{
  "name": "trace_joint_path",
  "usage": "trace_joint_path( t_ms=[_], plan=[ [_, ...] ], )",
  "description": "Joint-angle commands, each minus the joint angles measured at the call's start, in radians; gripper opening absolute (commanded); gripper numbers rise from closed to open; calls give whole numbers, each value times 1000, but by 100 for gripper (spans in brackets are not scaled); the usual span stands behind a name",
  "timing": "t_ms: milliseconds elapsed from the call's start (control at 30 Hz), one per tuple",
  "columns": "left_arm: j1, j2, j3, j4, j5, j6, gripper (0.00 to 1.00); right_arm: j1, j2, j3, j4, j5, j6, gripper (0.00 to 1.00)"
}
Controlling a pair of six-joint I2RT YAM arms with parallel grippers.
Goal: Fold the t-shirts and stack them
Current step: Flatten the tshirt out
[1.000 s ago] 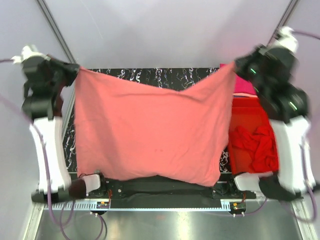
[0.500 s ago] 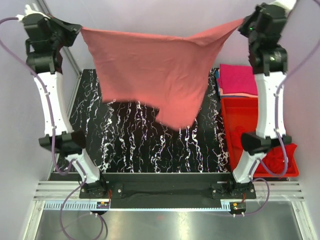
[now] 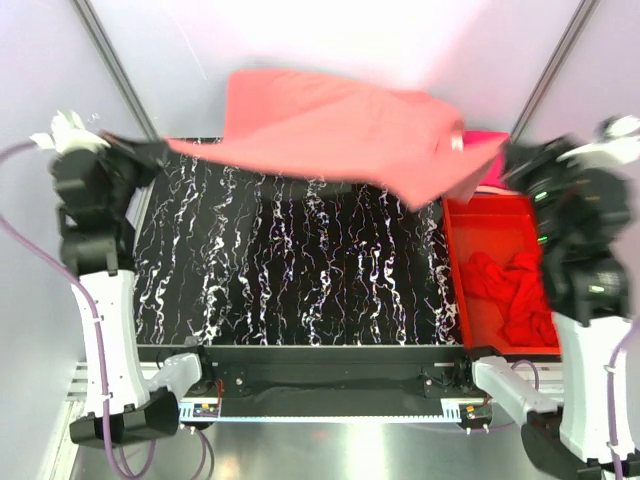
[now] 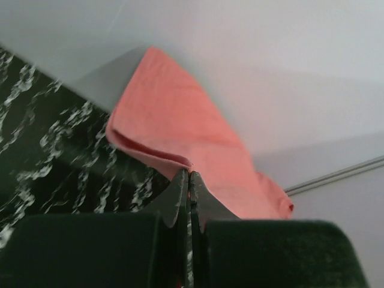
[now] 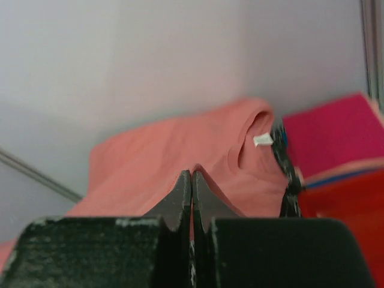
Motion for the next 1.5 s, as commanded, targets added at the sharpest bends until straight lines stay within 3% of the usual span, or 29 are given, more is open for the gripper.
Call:
trace_joint_path(
  t_ms=[0,167,233,300,400,533,933,1033,1133,1267,1300,1467],
  plan=[
    [2,-44,-241,-19,-19,103,0,-1,-50,-346,-90,-128,111,0],
    [2,-155,-501,-98,-103,173,0,-1,-262,-627,-215,-134,177,0],
    [2,-187,-572,-156,-207,178,0,-1,-301,-724,-257,-200,224,0],
    [4,-201,-606,-190,-284,189,0,-1,-340,-807,-329,-287,270,0],
    [4,-207,-639,-249,-380,204,0,-1,-399,-886,-430,-296,322,0],
    [8,-207,-670,-279,-468,190,0,-1,-488,-927,-467,-328,347,0],
    [11,-232,-744,-274,-508,146,0,-1,-430,-922,-417,-401,266,0],
    [16,-209,-718,-245,-465,150,0,-1,-390,-885,-340,-395,290,0],
    [14,-144,-610,-219,-392,111,0,-1,-220,-807,-196,-368,345,0],
    [10,-121,-438,-95,-187,55,0,-1,-4,-562,-88,-383,303,0],
    [4,-117,-388,-96,-180,46,0,-1,29,-423,-94,-381,278,0],
    [-24,-67,97,-340,-221,98,0,1,94,26,-254,-338,84,0]
  ],
)
